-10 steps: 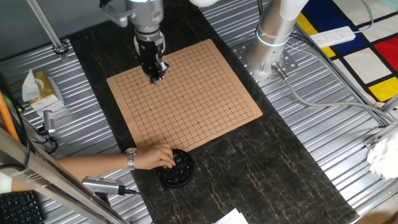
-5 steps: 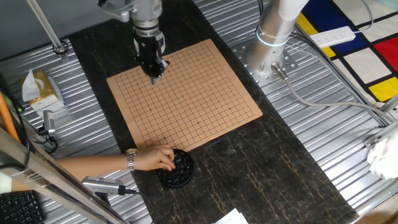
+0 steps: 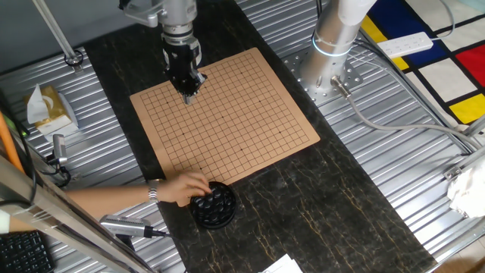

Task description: Play the first move as black on the 3-4 point in the upper right corner of the Go board

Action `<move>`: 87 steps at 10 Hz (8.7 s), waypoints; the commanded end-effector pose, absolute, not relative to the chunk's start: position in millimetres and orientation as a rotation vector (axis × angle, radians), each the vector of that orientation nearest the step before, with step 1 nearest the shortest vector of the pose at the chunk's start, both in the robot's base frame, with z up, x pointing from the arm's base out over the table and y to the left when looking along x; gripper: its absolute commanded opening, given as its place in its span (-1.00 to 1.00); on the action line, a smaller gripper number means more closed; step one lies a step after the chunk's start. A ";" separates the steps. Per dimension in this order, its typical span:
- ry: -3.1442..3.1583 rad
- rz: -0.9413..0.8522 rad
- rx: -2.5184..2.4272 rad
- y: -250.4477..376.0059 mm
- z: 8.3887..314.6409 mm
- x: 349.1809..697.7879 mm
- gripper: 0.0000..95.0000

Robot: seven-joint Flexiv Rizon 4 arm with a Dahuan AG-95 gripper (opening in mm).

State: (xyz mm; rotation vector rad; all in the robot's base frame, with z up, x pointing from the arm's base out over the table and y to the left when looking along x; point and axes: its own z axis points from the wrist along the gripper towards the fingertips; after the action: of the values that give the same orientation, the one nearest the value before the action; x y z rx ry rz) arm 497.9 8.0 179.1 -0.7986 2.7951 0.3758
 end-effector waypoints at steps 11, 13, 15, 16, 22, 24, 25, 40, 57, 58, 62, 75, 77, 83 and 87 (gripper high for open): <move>2.885 0.255 -0.773 19.7 171.8 506.1 -1.00; 2.889 0.255 -0.772 25.8 167.5 510.2 -1.00; 2.929 0.264 -0.755 35.0 161.3 515.7 -1.00; 2.936 0.265 -0.753 36.8 160.2 516.6 -1.00; 2.978 0.014 -0.833 51.8 151.8 520.9 -1.00; 3.004 -0.032 -0.766 72.8 150.0 511.2 -1.00; 3.002 -0.058 -0.767 83.4 148.4 503.0 -1.00; 3.127 -0.047 -0.361 164.2 132.2 489.9 -1.00; 3.207 -0.247 -0.372 187.4 144.1 523.2 -1.00; 3.197 -0.226 -0.399 187.4 144.1 523.2 -1.00; 3.234 -0.145 -0.333 187.4 144.1 523.2 -1.00; 3.212 0.028 -0.442 187.4 144.1 523.2 -0.60; 3.204 -0.010 -0.414 184.6 135.7 525.8 -0.60; 3.204 -0.010 -0.414 184.6 135.7 525.8 -0.60; 3.204 -0.010 -0.414 184.6 135.7 525.8 -0.60</move>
State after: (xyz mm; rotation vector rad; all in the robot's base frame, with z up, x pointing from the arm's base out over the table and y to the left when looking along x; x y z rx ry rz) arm 526.2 185.0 135.7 -0.4139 3.2047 -0.0109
